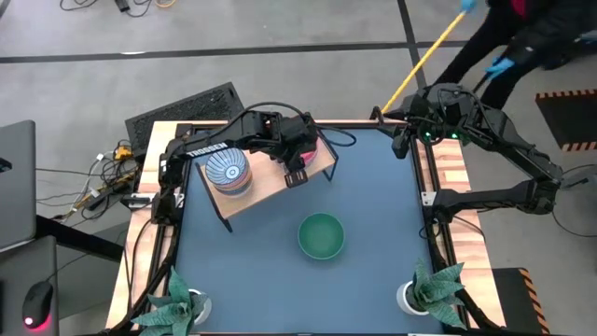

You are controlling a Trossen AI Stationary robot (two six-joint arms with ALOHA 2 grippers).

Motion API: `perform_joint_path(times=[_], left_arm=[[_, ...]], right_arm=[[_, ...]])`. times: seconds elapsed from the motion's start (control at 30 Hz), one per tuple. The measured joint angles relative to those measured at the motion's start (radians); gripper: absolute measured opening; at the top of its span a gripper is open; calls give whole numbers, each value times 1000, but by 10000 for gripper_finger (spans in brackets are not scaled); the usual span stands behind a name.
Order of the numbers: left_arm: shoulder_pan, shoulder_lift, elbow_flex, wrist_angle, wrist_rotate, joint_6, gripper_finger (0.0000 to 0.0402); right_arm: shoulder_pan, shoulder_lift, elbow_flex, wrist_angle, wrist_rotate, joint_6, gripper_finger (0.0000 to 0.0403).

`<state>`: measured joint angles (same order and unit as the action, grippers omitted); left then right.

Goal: Place and stack bowls onto a shelf
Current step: Stack the big green bowl on top of the big pink bowl on the shelf

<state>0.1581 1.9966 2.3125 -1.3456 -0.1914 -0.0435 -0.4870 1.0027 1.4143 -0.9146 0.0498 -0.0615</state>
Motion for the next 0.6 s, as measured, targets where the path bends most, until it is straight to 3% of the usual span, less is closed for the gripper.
perform_joint_path(times=[0.2,0.47,0.6], left_arm=[[-3,-8,45,-20,-4,-4,167],[-48,-55,41,38,4,29,171],[-101,-70,42,111,69,41,168]], right_arm=[[0,0,0,0,0,0,230],[0,0,0,1,0,0,230],[0,0,0,1,0,0,230]])
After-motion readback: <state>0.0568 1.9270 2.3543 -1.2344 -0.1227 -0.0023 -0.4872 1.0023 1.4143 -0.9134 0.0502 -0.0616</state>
